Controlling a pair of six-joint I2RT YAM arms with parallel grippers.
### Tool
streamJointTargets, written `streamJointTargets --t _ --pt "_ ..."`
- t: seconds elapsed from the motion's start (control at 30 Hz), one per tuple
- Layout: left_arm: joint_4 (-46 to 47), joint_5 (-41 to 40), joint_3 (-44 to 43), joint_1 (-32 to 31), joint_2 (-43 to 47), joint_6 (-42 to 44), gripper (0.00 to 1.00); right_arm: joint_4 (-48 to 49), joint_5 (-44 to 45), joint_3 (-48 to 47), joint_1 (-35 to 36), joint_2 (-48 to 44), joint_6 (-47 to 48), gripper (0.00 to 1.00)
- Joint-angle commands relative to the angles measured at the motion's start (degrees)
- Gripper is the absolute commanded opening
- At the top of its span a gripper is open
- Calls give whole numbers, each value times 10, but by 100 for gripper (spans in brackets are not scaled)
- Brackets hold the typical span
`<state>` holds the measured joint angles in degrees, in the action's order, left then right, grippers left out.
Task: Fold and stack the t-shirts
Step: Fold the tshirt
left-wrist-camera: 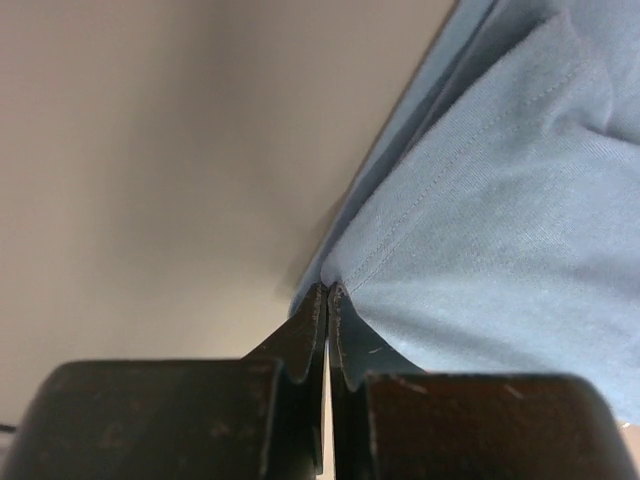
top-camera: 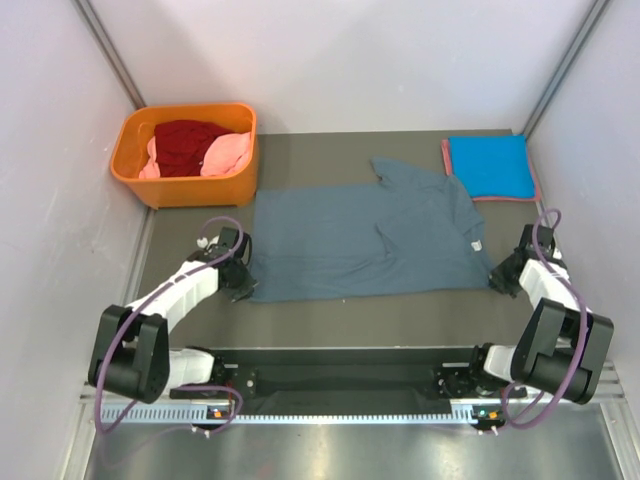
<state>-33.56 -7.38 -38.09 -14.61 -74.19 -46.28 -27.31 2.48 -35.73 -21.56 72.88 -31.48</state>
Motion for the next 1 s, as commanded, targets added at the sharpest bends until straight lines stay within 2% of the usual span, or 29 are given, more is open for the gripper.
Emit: streamJointTargets --t 0.0,0.67,0.73,0.83,0.87,0.97 --pt "-29 -33 24 2 30 -35 0 11 -12 13 -9 -27 0 0" --pt "-86 -125 3 2 41 -69 0 -58 -6 84 -9 -145 -76 0" --pt "-93 -120 -5 2 29 -64 4 -80 25 80 -10 -163 -84 0" --pt "-99 -106 -16 2 17 -49 16 -87 17 80 -10 -185 -93 0" --pt "-103 -99 -28 2 13 -32 25 -89 17 78 -10 -189 -94 0" --pt "-110 -95 -64 2 8 14 30 -85 16 78 -10 -190 -91 0"
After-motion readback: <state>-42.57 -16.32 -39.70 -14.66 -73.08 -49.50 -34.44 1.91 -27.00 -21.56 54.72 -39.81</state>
